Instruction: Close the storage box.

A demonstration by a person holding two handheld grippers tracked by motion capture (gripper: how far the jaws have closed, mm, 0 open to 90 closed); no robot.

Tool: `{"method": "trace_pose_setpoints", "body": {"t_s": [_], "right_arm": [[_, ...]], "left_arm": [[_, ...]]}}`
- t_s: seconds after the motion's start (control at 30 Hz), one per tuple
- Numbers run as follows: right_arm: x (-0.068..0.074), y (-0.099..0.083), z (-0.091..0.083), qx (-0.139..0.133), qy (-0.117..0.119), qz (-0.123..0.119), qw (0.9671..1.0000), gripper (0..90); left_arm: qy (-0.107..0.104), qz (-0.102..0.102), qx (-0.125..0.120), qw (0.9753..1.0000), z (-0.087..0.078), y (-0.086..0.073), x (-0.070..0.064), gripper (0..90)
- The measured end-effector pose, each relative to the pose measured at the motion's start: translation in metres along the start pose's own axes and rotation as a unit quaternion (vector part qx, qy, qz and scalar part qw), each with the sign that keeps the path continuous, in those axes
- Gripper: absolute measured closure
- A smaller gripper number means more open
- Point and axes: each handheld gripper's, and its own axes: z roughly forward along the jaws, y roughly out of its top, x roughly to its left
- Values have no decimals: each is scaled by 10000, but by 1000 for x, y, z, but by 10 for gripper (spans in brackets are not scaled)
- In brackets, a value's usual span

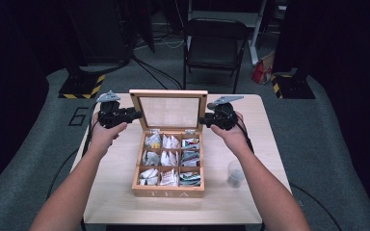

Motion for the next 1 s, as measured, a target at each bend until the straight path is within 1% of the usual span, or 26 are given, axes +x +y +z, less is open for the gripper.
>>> {"method": "trace_pose_setpoints", "body": {"t_s": [0.03, 0.07, 0.1, 0.13, 0.17, 0.27, 0.33, 0.37, 0.5, 0.63, 0.67, 0.73, 0.8, 0.83, 0.97, 1.0], "right_arm": [[1, -1, -1, 9, 9, 18, 10000, 628], [1, -1, -1, -11, 13, -39, 10000, 623], [2, -2, -2, -9, 15, -9, 10000, 617], [3, -3, -3, -27, -5, -46, 10000, 605], [5, -3, -4, -54, -40, -62, 10000, 598], [10, -3, -8, -81, -82, -84, 9999, 592], [13, -3, -11, -109, -96, -99, 9998, 591], [15, -3, -13, -128, -89, -99, 9998, 592], [21, -4, -22, -211, -14, -137, 9997, 593], [29, -4, -33, -291, 25, -183, 9994, 592], [31, -4, -35, -316, 32, -202, 9993, 592], [35, -5, -41, -345, 61, -219, 9991, 591], [40, -7, -46, -383, 76, -227, 9990, 591], [41, -9, -48, -410, 92, -293, 9987, 591], [48, -13, -55, -442, 95, -293, 9985, 590], [50, -14, -58, -465, 121, -307, 9984, 590]], "left_arm": [[-1, 22, -3, 10000, -1, 0, -1, 618], [-11, 33, -1, 10000, -1, -1, -1, 618], [-23, 34, -6, 10000, -2, -2, -1, 616], [-29, 3, -23, 10000, -2, -2, -2, 615], [-32, 29, 1, 10000, -3, -3, -2, 615], [-34, 2, -9, 10000, -5, -4, -4, 609], [-81, 19, -24, 10000, -8, -4, -7, 599], [-112, 19, -36, 9999, -10, -4, -8, 593], [-137, 177, 40, 9997, -17, -5, -15, 581], [-191, 169, 39, 9997, -24, -9, -21, 570], [-203, 203, 55, 9996, -26, -10, -22, 569], [-231, 208, 73, 9995, -30, -12, -26, 565], [-272, 228, 59, 9994, -35, -14, -29, 557], [-280, 210, 33, 9994, -37, -14, -31, 553], [-328, 208, 14, 9992, -44, -17, -35, 553], [-312, 202, 1, 9993, -45, -18, -37, 554]]}}
